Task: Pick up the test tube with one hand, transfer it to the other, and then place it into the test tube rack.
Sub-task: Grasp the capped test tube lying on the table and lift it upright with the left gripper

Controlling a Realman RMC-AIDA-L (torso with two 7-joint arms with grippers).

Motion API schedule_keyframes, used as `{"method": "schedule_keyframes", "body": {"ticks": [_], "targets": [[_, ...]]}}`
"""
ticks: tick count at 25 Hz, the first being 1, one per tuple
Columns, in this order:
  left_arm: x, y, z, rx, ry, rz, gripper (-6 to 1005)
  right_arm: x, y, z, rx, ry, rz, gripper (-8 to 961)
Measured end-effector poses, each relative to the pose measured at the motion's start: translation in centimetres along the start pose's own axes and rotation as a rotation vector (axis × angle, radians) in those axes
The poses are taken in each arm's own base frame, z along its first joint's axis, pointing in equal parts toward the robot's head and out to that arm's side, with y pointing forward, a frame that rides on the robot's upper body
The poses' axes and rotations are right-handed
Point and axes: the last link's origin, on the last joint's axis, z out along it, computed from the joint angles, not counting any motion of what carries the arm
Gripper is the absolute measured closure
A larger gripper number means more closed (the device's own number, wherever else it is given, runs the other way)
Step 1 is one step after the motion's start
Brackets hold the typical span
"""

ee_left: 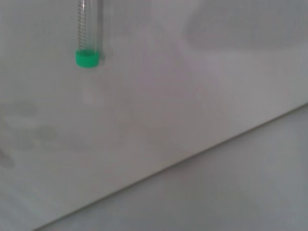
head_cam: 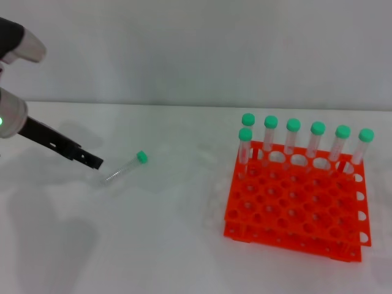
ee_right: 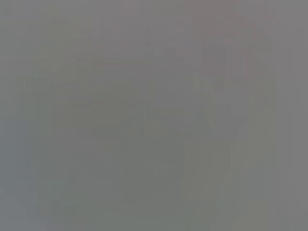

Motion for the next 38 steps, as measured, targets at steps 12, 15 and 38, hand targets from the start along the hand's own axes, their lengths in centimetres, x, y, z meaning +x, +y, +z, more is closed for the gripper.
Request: {"method": "schedule_keyframes", "body": {"ticks": [12, 15, 38], "targets": [[-0.5, 1.7, 3.6, 0.041, -0.063, 0.072, 128, 0.1, 0.2, 0.1, -0.009, 0.005, 0.004, 291], [-0.5, 1.9, 4.0, 0.04, -0.062, 0.081, 138, 0.2, 0.3, 0.0, -0.013, 0.008, 0.004, 293], [-0.8, 2.5, 6.0, 0.094, -0.051, 0.115, 291, 0.4, 0.3, -0.3, -0.011, 0.017, 0.005, 307]]}}
